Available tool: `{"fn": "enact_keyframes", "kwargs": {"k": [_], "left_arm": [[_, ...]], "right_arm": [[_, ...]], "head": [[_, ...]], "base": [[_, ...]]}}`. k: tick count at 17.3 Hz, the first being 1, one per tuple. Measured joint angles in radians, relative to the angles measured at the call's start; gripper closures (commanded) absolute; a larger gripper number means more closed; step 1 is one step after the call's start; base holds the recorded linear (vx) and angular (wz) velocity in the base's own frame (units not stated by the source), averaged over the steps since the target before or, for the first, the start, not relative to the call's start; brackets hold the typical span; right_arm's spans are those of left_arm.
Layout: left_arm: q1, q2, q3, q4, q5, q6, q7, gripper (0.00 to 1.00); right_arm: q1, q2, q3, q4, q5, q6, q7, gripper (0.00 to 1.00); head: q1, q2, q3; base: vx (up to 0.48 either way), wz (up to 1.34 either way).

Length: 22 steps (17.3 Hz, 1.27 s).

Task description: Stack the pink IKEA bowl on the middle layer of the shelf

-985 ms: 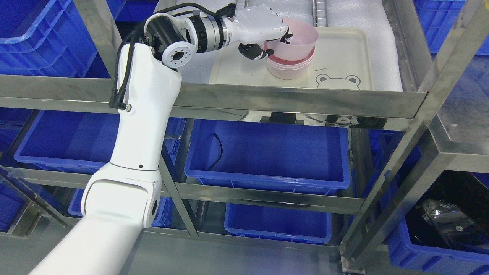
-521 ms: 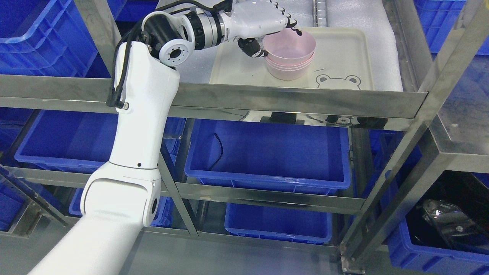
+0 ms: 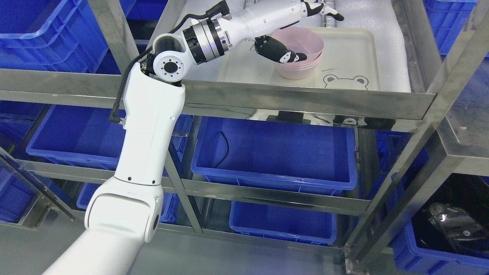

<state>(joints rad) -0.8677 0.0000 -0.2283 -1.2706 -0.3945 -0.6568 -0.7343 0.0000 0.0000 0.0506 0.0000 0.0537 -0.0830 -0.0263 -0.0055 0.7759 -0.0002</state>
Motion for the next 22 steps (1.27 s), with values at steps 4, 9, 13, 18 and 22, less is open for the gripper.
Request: {"fn": "enact_keyframes", "kwargs": {"k": [4,9,13,18,22], "left_arm": [[0.103,0.000,-0.120,-0.038,0.119,0.024,0.056,0.23],[0.276,0.000,-0.235,-0.070,0.176,0.023,0.038,0.16],[0.436,0.000,-0.287,-0.080,0.194,-0.005,-0.009,0.12],[0.625,0.000,-0.252,-0.024,0.206,-0.012,0.151,0.04],[0.701,0.000,-0.193,0.070,0.252,0.013,0.501,0.02]], "right_arm": [[0.000,0.000,0.000,0.000,0.000,0.000,0.000,0.00],[0.000,0.000,0.000,0.000,0.000,0.000,0.000,0.00],[0.000,0.000,0.000,0.000,0.000,0.000,0.000,0.00],[0.000,0.000,0.000,0.000,0.000,0.000,0.000,0.00],[0.000,0.000,0.000,0.000,0.000,0.000,0.000,0.00]], "head": [[0.0000,0.000,0.000],[0.0000,0.000,0.000],[0.0000,0.000,0.000],[0.0000,0.000,0.000],[0.0000,0.000,0.000]], "base": [[-0.034,0.18],[-0.043,0.22],[-0.039,0.13],[-0.012,-0.14],[0.003,-0.30]]}}
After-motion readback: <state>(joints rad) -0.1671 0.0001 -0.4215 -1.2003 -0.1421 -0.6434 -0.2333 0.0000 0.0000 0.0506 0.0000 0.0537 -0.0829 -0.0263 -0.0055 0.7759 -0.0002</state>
